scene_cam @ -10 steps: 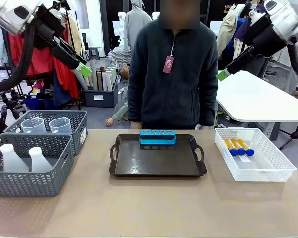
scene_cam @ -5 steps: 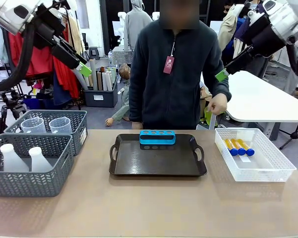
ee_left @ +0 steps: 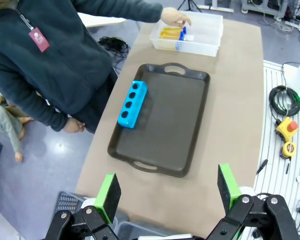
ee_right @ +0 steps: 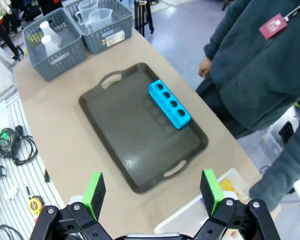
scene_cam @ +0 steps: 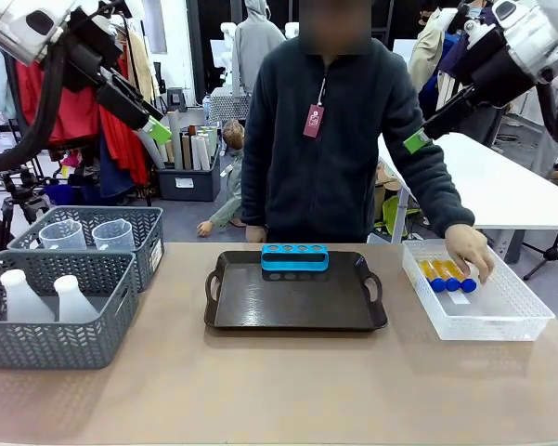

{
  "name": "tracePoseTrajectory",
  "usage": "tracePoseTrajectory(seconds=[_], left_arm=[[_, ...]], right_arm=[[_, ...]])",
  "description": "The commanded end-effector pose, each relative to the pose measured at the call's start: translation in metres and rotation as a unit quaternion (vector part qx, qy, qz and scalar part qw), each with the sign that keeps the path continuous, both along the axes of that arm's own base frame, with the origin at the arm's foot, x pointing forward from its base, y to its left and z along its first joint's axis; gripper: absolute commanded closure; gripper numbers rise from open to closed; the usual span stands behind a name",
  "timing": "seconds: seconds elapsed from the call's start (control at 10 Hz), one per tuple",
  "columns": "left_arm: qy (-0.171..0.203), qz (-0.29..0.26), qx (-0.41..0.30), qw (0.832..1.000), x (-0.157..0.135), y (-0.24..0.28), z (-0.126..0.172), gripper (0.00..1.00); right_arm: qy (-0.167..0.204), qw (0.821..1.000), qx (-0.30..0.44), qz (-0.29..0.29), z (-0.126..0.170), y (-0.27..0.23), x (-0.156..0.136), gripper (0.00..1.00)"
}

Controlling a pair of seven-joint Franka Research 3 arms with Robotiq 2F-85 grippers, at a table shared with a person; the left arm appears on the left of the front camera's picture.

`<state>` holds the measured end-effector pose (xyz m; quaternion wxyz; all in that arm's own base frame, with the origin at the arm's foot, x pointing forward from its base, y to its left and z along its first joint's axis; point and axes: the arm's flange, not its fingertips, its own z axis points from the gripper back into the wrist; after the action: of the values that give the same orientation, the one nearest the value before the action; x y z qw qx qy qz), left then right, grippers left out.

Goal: Prepare the laboratory tools.
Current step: Pick up one Small flask and place it on the Handle tray.

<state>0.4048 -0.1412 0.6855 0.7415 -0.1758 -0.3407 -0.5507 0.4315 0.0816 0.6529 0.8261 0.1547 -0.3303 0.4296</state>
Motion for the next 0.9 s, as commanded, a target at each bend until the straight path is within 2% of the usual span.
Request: tracePoseTrajectory(seconds=[0.0,0.1,0.3,0.5,0.6,0.7,0.8], left_arm=[[-0.003,0.001,0.0,1.0,-0.002,0.002,0.0,0.0],[0.0,0.0,0.0,1.0,0.0,0.0,0.0,0.0],[0.098,0.027,0.082,0.991,0.001,0.013,-0.001,0.0],[0.158,0.119,0.1,0.975,0.007,0.032,-0.015,0.0],[0.171,0.145,0.092,0.97,0.012,0.047,-0.021,0.0],[0.181,0.173,0.119,0.961,0.012,0.064,-0.025,0.0],[0.199,0.227,0.137,0.943,0.011,0.08,-0.04,0.0]], right_arm=[[0.0,1.0,0.002,0.001,0.001,0.0,-0.001,0.0],[0.0,1.0,0.002,0.001,0.001,0.0,-0.001,0.0],[0.0,1.0,0.002,0.001,0.001,0.0,-0.001,0.0],[0.0,1.0,0.002,0.001,0.001,0.0,-0.001,0.0],[0.0,1.0,0.002,0.001,0.001,0.0,-0.001,0.0],[0.0,1.0,0.002,0.001,0.001,0.0,-0.001,0.0],[0.0,1.0,0.002,0.001,0.001,0.0,-0.001,0.0]])
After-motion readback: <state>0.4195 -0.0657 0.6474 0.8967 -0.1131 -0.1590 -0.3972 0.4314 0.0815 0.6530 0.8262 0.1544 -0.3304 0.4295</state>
